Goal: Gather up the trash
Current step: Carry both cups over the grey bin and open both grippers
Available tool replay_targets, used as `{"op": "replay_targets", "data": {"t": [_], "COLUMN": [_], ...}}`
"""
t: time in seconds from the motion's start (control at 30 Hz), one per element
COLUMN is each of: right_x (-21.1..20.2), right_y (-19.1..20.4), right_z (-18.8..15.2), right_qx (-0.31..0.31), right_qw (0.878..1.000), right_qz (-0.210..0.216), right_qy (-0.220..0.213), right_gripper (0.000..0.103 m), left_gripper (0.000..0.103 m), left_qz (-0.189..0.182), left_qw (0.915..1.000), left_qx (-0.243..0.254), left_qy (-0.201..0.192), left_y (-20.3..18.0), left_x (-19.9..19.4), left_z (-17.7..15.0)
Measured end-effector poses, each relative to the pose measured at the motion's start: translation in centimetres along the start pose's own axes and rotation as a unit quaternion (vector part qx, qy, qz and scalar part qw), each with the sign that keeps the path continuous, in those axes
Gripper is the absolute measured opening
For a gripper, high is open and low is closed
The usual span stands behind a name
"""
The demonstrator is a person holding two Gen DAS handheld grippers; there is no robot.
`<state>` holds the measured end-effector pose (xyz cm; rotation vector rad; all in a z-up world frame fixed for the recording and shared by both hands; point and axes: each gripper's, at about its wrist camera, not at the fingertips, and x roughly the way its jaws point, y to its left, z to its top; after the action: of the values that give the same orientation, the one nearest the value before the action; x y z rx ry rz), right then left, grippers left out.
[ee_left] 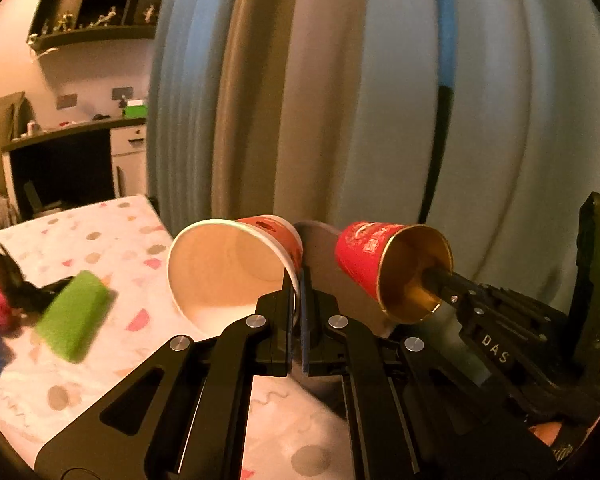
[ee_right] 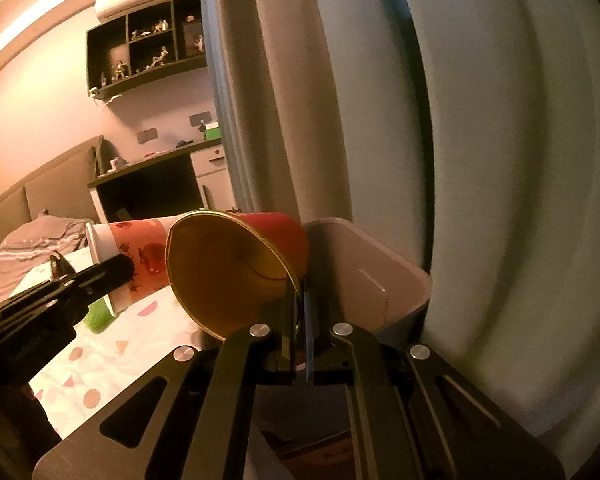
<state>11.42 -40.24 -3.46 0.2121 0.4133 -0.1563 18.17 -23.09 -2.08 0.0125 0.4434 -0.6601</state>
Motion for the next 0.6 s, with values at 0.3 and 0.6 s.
{"op": "replay_targets", "data": {"t": [0.3,0.6], "right_x": [2.0,3.2], "right_y": [-1.1,-1.7], "right_z": [-0.6,-0.8], "right_qx": [0.01,0.015], "right_qw": [1.0,0.999], "right_qz": [-0.007,-0.017], "right_qy": [0.018,0.033], "right_gripper": [0.004,0.004], "left_gripper": [0.002,0.002], "left_qz": [-0.018,-0.027], "left_qw": [0.9995,0.9985], "left_qx": [-0.013,-0.013], "left_qy": [0.023,0.045], "left_y": [-0.2,-0.5], "left_x": [2.6,4.5], "left_z": [-0.6,-1.3]}}
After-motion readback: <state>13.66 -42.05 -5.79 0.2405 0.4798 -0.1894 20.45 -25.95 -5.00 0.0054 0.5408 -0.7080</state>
